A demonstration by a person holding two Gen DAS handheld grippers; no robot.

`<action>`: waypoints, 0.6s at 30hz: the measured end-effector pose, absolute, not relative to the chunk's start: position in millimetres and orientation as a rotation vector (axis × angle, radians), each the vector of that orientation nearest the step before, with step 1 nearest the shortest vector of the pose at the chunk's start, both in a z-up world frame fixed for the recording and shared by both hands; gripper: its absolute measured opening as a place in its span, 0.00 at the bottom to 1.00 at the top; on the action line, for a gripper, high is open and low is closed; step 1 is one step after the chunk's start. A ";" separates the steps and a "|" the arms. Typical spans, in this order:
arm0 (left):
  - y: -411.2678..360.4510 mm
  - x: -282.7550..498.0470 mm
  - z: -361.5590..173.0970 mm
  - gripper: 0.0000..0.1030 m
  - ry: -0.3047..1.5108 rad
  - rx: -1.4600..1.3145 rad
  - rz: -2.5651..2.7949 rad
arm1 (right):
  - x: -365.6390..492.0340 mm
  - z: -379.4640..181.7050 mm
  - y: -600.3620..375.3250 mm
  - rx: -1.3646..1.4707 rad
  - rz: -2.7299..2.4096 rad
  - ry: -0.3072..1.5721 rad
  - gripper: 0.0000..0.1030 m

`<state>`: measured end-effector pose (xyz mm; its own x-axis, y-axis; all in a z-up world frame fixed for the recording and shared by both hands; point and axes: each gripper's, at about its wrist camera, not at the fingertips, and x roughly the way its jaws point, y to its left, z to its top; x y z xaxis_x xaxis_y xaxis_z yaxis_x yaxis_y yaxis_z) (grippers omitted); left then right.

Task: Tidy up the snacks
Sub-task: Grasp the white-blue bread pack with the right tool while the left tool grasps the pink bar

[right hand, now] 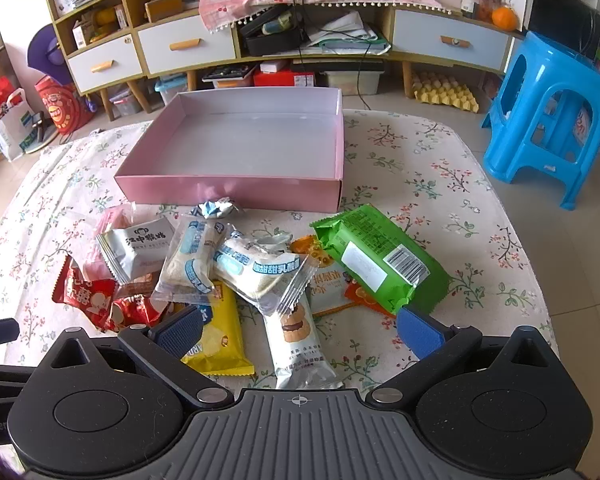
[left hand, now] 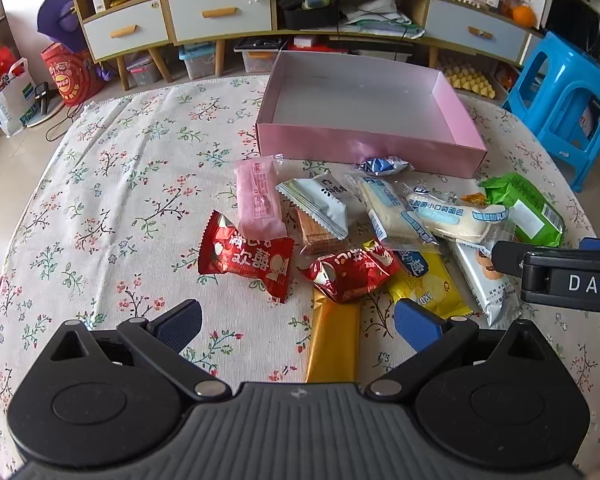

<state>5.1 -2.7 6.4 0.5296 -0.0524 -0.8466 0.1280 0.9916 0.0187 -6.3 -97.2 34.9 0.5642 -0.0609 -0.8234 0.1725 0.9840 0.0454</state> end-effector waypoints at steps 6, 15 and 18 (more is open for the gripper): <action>0.9 9.3 8.7 1.00 0.992 0.063 -0.112 | -1.6 35.4 -98.0 0.124 -0.157 0.958 1.00; 16.6 32.8 26.5 0.98 0.943 0.028 -0.182 | 12.5 58.5 -108.4 0.113 -0.130 0.840 1.00; 21.0 49.4 30.6 0.93 0.983 0.020 -0.208 | 25.3 66.5 -113.9 0.135 -0.055 0.801 1.00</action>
<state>49.4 21.0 30.6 0.5363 -0.1655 -0.8276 0.1836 0.9800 -0.0770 25.2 -113.9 66.5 0.6954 0.0021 -0.7186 0.1002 0.9899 0.0999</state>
